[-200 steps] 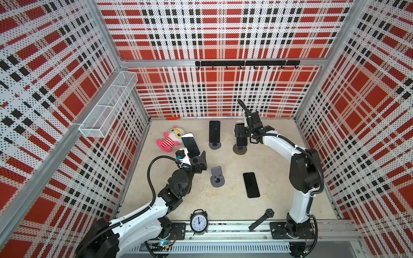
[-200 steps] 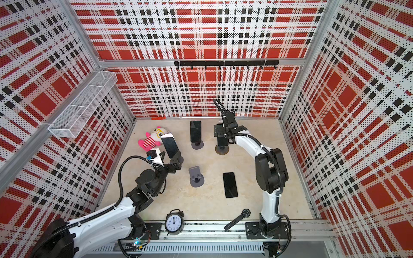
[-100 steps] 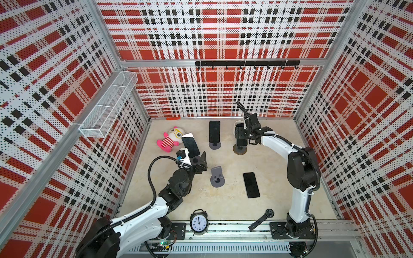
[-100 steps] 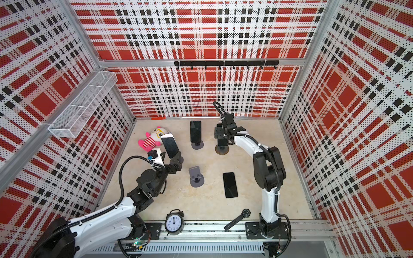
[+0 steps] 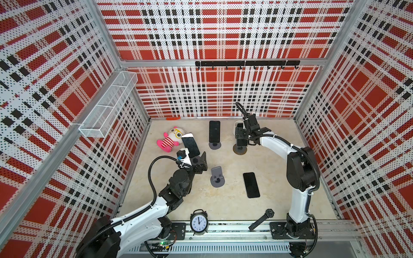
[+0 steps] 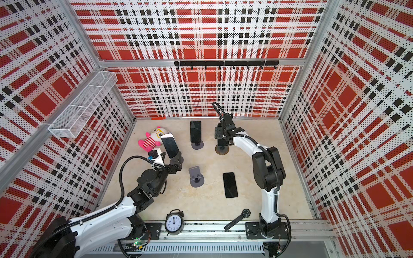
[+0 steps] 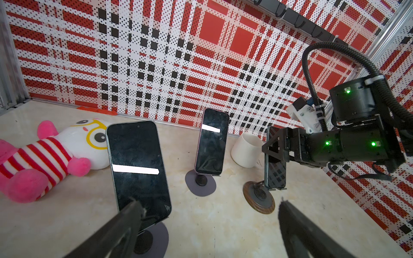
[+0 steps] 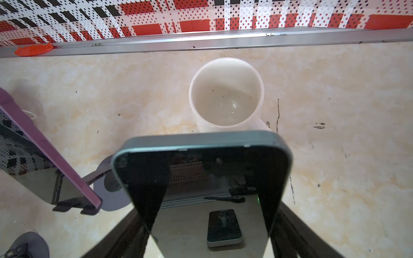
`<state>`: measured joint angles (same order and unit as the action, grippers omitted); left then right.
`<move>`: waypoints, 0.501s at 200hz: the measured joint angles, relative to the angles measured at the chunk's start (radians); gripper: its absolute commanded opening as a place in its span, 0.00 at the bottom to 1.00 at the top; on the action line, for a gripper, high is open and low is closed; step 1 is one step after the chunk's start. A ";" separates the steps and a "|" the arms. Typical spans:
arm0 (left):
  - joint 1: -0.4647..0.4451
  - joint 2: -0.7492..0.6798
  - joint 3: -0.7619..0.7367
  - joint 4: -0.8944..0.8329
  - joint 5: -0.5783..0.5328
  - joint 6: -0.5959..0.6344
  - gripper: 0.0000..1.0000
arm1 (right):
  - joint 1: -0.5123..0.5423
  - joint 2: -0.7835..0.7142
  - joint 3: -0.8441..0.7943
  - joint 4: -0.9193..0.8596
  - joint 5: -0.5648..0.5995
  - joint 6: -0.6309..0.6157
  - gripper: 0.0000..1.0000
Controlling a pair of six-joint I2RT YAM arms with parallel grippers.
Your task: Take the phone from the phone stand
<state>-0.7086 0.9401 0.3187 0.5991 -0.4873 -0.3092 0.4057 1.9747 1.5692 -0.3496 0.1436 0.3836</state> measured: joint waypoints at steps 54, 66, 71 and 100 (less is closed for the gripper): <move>0.000 -0.015 0.000 0.000 0.000 0.000 0.98 | 0.004 -0.006 -0.002 0.000 0.018 0.003 0.78; 0.000 -0.016 0.000 0.000 0.000 0.000 0.98 | 0.004 -0.006 -0.002 0.000 0.018 0.003 0.77; 0.000 -0.016 0.000 0.000 0.000 0.000 0.98 | 0.004 -0.006 -0.002 0.000 0.018 0.003 0.77; 0.000 -0.018 0.000 0.000 0.000 0.000 0.98 | 0.004 -0.011 -0.004 -0.002 0.018 0.003 0.76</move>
<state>-0.7086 0.9222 0.3183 0.5991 -0.4877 -0.3088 0.4095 1.9633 1.5654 -0.3511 0.1616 0.3870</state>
